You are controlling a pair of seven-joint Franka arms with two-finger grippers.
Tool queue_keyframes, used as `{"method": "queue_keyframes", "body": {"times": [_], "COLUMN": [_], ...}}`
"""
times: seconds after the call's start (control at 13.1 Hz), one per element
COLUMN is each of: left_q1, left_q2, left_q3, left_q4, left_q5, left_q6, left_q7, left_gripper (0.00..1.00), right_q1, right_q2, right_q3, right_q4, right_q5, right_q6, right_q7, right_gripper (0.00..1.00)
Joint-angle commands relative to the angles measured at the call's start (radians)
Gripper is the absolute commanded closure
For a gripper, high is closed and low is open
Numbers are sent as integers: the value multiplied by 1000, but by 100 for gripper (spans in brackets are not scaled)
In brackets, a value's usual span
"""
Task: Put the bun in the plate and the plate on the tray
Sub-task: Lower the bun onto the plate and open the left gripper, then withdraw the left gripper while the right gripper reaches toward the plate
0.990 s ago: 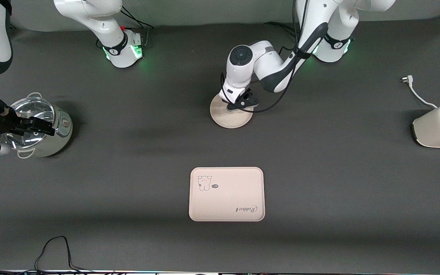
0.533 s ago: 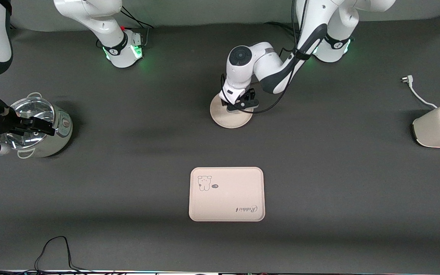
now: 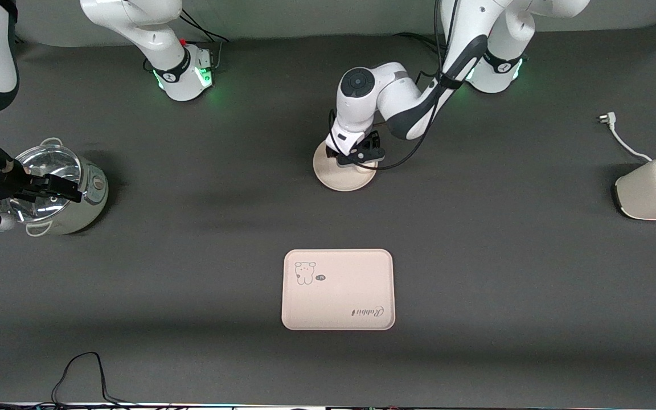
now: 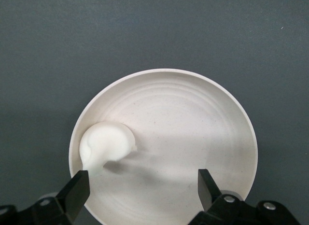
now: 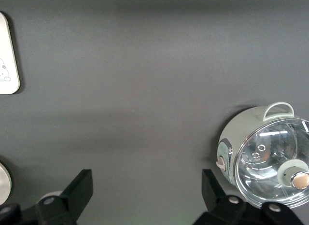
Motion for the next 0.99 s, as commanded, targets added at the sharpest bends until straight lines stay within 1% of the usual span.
{"method": "queue_keyframes", "body": {"times": [0.0,0.08,0.15,0.23,0.38,0.46,0.61,0.69,0.76,0.91], "left_q1": [5,42,71,102,183,229,318,368,428,571], "left_q2": [14,7,-1,-1,-16,-26,-49,-65,-88,-156], "left_q3": [11,11,11,11,8,5,1,1,1,1], "left_q4": [63,99,151,212,321,369,460,499,517,515], "left_q5": [27,25,25,27,20,13,11,2,-19,-108], "left_q6": [-49,-100,-185,-289,-459,-516,-657,-714,-739,-771], "left_q7": [45,105,149,217,370,415,522,642,753,946], "left_gripper": [0,0,0,0,0,0,0,0,0,0], "right_q1": [8,8,11,13,75,100,204,268,345,523], "right_q2": [-28,-32,-46,-77,-135,-166,-224,-244,-247,-235], "right_q3": [-8,-7,-7,2,-1,1,2,2,2,2], "right_q4": [-24,-30,-47,-88,-168,-214,-315,-353,-364,-363], "right_q5": [-6,-6,-4,10,40,40,43,47,59,70], "right_q6": [0,0,0,13,38,65,128,154,165,202], "right_q7": [-16,-16,-10,-2,30,68,180,282,393,621], "right_gripper": [0,0,0,0,0,0,0,0,0,0]}}
